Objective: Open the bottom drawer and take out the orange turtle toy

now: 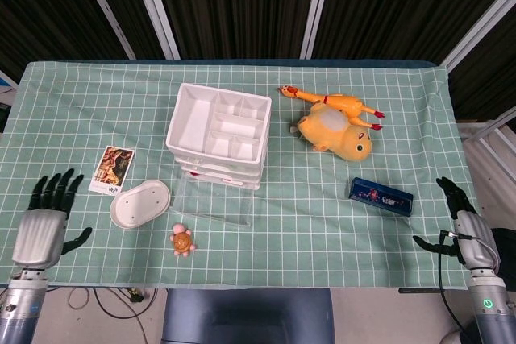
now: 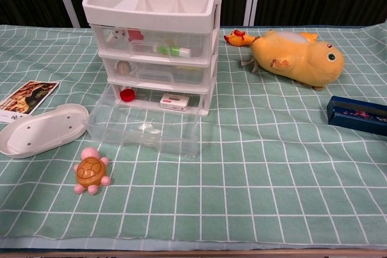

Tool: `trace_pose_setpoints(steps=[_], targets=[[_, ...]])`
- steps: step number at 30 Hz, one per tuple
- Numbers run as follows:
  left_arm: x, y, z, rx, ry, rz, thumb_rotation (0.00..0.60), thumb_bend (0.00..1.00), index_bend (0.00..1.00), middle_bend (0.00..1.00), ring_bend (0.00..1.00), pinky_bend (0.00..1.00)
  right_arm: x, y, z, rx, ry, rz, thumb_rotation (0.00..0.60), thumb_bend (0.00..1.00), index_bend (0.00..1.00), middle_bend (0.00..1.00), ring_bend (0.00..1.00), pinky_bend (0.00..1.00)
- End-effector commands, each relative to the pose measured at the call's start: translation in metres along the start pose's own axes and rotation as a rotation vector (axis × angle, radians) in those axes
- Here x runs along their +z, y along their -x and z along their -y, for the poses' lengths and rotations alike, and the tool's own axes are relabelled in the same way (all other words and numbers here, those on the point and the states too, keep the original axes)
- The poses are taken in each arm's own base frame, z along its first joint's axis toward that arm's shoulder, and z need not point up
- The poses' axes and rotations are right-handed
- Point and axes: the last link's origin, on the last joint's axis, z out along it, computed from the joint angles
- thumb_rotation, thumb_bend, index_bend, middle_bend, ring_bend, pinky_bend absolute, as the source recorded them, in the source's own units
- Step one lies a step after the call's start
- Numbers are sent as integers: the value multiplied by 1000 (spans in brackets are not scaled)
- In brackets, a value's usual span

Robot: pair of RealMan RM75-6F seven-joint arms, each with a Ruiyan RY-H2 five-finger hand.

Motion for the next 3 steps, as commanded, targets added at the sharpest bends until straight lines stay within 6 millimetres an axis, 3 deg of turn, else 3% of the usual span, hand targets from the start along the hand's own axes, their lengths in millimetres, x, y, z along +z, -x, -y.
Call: trace_pose_setpoints(steps=[1,3], targets=[[-11,-5,25,-25,-108,-44,600,124,0,0,0,8,0,0,0,-3,-1,-1,600,94,0,0,0,185],[-12,-3,29,-29,-125,-39,600,120,0,0,0,8,-1,0,0,-6,-4,-3,600,94,0,0,0,185]])
